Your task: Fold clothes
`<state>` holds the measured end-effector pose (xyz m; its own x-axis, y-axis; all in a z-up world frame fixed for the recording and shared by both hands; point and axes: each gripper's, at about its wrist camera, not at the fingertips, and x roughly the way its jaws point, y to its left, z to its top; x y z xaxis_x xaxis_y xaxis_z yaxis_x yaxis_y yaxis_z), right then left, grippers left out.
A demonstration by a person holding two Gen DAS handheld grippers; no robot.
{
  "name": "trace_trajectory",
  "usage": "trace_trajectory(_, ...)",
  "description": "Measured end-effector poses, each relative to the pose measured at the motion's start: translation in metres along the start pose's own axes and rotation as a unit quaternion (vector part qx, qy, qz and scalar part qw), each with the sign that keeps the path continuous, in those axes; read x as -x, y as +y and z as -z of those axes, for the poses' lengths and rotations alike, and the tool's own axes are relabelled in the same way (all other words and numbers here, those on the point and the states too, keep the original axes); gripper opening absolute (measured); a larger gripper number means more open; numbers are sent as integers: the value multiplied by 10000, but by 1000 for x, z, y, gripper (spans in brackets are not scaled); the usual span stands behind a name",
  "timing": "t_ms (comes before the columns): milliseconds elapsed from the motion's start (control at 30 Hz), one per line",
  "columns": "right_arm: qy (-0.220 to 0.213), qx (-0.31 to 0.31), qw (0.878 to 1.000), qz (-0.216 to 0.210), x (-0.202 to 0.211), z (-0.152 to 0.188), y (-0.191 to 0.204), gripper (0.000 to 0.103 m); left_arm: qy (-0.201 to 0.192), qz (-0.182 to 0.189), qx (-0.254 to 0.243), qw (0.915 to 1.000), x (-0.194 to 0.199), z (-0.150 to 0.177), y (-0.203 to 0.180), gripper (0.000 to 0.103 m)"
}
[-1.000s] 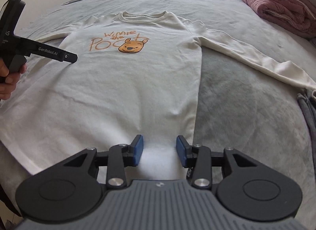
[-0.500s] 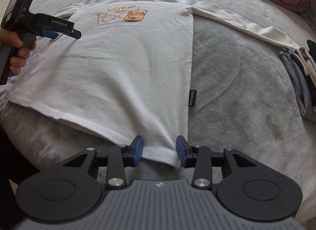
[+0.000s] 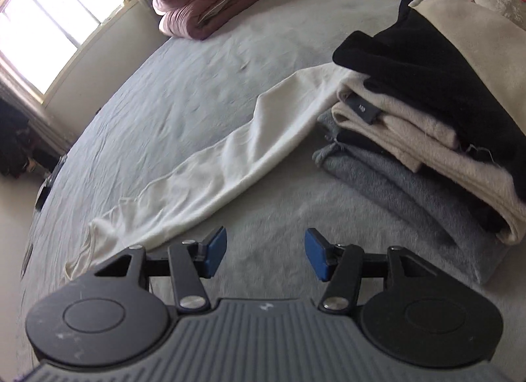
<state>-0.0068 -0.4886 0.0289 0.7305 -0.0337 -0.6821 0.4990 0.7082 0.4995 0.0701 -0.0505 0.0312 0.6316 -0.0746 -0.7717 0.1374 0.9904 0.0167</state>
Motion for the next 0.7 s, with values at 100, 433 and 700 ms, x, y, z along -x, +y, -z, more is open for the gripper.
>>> trace_trajectory(100,-168,-426,9989,105,-15,-16,-8,57,-50,-39,58,10000,-3,-5,5,89)
trace_trajectory(433,-782,-1053,9902,480,-55,-50,-19,57,-423,30,129,9990,-6,-17,9,88)
trace_trajectory(700,-1307,-452,9877,729,-62,-44,-5,32,-244,-43,39,9997,-17,-14,4,89)
